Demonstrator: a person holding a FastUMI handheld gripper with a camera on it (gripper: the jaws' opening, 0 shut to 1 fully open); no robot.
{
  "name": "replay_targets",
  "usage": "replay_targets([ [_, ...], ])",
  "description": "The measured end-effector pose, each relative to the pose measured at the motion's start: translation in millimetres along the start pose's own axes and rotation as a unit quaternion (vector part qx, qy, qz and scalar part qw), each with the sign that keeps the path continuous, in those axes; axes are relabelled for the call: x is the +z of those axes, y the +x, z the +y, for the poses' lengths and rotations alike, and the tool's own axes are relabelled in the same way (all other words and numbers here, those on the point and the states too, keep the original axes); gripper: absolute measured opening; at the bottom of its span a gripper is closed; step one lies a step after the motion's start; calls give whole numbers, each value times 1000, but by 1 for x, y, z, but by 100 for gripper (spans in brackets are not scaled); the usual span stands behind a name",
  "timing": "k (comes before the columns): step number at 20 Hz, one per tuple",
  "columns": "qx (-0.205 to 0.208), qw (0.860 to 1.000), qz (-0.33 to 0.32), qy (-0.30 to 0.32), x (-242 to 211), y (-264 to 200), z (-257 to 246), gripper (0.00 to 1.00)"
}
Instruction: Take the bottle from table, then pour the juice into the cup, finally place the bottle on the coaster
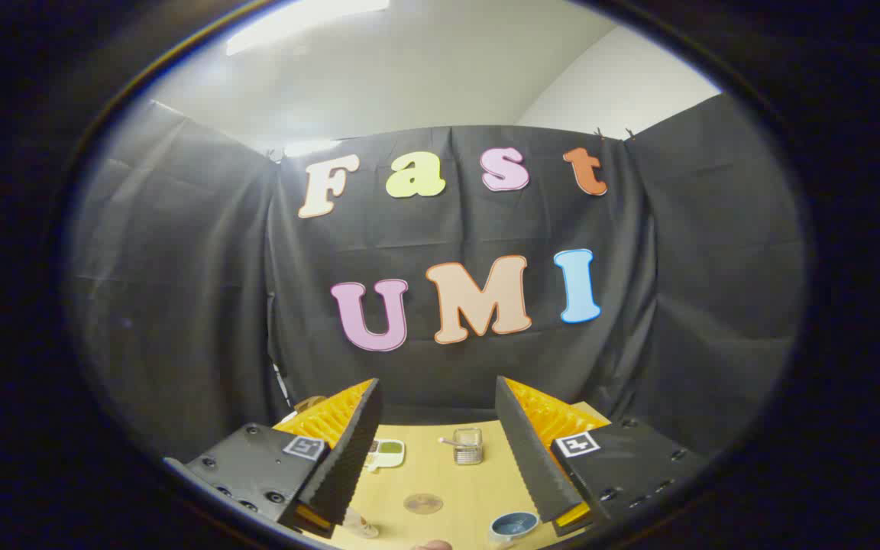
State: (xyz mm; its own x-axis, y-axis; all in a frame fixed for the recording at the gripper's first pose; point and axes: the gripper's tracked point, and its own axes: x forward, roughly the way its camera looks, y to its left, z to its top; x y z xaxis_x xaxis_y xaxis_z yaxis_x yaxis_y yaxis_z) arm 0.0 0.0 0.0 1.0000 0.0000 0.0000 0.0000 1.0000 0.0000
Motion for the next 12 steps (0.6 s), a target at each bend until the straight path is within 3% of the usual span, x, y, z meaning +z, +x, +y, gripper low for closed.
replay_targets([
  [12, 27, 999, 20, -4, -21, 7, 13, 94],
])
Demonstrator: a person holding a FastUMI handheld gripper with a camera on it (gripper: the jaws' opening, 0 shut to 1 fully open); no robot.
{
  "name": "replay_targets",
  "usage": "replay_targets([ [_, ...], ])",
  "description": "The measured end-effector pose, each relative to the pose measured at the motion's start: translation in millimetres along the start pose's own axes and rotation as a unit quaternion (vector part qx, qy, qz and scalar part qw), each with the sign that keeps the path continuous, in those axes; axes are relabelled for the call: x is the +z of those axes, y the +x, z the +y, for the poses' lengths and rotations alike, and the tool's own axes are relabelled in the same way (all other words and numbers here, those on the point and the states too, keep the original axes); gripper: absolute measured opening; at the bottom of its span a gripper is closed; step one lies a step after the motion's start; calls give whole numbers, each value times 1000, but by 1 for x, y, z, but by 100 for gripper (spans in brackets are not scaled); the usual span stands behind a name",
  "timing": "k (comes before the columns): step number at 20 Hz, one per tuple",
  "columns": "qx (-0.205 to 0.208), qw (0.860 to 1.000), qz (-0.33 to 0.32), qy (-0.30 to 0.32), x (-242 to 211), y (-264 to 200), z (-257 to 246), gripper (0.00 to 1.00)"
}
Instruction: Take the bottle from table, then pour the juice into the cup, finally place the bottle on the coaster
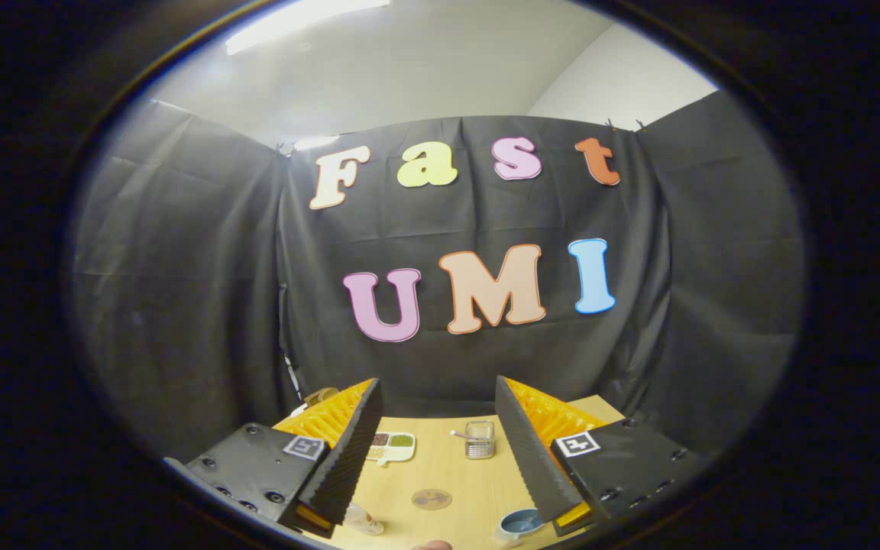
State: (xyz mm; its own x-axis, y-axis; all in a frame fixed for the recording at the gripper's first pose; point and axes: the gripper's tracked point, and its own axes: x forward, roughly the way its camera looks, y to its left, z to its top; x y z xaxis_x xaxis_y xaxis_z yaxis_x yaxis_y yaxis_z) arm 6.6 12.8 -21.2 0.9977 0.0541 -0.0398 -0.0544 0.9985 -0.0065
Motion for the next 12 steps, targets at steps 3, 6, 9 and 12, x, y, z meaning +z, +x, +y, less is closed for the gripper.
replay_targets([
  [3, 5, 1000, -6, -3, 0, 2, 10, 94],
  [6, 19, 1000, -4, -4, -5, 0, 30, 94],
  [9, 33, 999, 6, 0, -17, -3, 50, 94],
  [12, 39, 999, 14, -1, -28, -5, 68, 94],
])
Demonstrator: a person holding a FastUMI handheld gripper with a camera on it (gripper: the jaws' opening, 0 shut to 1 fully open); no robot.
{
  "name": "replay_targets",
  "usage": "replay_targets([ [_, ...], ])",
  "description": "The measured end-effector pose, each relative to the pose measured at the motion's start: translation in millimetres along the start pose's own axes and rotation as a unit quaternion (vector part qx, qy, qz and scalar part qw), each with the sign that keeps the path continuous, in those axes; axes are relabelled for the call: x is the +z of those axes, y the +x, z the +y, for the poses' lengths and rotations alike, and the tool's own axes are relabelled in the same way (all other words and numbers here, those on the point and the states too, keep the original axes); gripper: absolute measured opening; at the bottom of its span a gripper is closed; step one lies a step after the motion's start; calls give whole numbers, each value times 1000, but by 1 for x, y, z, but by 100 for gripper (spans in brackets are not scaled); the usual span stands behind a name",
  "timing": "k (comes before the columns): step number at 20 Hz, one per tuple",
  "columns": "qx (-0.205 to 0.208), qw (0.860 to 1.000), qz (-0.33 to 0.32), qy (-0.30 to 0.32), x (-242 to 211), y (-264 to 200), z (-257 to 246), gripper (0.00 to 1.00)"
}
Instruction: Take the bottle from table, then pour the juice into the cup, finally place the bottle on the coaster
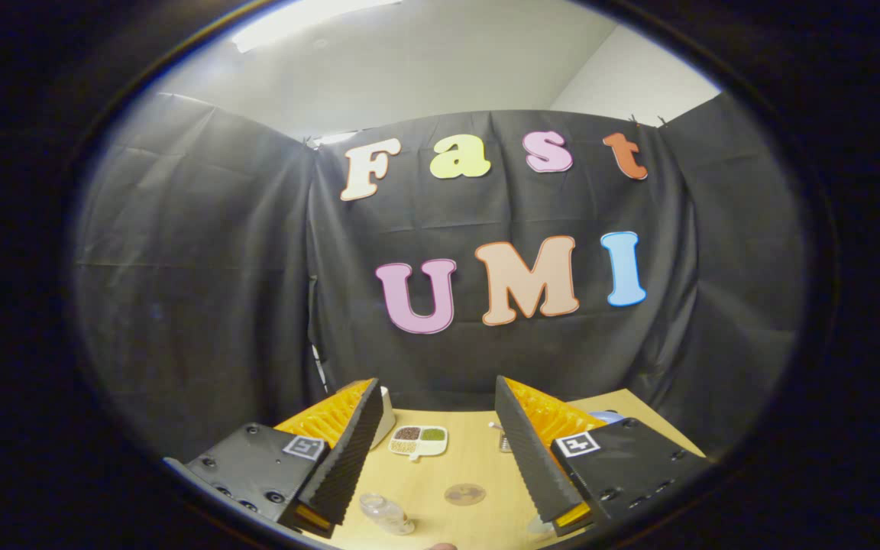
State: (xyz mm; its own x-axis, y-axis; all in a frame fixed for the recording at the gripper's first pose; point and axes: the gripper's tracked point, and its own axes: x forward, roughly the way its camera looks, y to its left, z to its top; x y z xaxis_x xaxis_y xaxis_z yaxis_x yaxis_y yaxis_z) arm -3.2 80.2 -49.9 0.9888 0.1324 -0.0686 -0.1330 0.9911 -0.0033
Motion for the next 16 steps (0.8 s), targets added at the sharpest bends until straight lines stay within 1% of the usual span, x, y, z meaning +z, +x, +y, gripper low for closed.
replay_targets([
  [6, -11, 1000, 18, 4, -36, -5, 29, 94],
  [8, -14, 999, 30, 4, -53, -8, 38, 94],
  [13, -6, 997, 70, 20, -100, -7, 68, 94],
  [16, -23, 995, 98, 12, -134, -1, 75, 94],
])
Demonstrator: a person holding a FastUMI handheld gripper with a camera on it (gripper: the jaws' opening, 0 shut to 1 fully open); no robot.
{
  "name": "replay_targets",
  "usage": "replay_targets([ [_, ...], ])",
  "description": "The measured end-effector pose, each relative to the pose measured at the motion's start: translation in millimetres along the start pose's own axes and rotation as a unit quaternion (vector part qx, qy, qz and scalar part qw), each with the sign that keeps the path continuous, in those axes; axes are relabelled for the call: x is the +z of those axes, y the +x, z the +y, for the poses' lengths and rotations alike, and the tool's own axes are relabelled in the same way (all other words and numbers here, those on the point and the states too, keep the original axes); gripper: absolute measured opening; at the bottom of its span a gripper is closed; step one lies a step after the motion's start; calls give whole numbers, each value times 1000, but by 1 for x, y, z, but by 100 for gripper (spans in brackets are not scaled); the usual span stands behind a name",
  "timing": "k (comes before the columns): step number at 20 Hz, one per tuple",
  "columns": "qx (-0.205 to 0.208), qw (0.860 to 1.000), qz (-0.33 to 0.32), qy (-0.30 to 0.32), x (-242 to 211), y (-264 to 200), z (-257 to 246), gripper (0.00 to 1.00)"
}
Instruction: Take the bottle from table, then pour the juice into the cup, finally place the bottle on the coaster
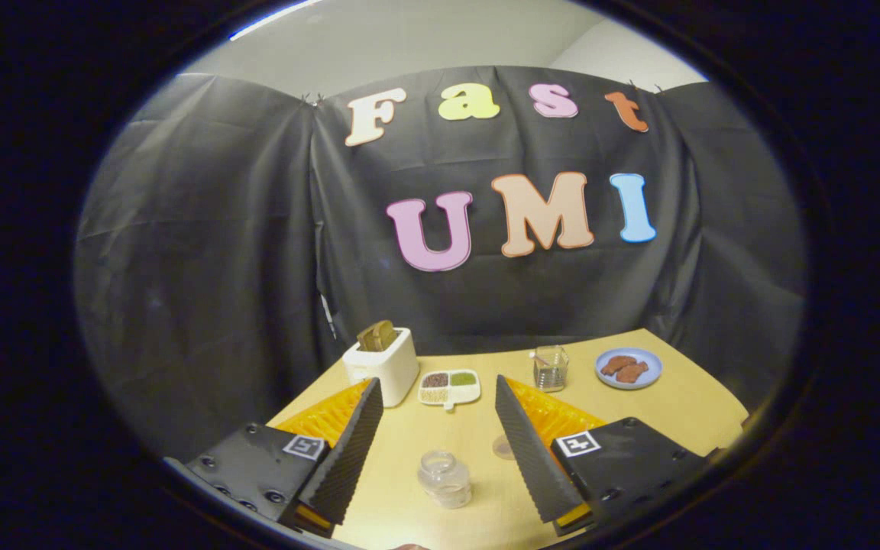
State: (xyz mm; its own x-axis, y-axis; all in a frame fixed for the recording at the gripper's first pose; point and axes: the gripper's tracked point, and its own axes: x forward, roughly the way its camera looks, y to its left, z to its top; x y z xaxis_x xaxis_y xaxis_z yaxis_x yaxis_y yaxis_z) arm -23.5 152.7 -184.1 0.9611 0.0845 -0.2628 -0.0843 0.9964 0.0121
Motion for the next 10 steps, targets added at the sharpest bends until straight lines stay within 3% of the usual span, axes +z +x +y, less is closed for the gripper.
replay_targets([
  [4, -34, 999, 39, -7, -49, 20, 1, 94],
  [10, -49, 994, 94, -8, -105, 46, 13, 94],
])
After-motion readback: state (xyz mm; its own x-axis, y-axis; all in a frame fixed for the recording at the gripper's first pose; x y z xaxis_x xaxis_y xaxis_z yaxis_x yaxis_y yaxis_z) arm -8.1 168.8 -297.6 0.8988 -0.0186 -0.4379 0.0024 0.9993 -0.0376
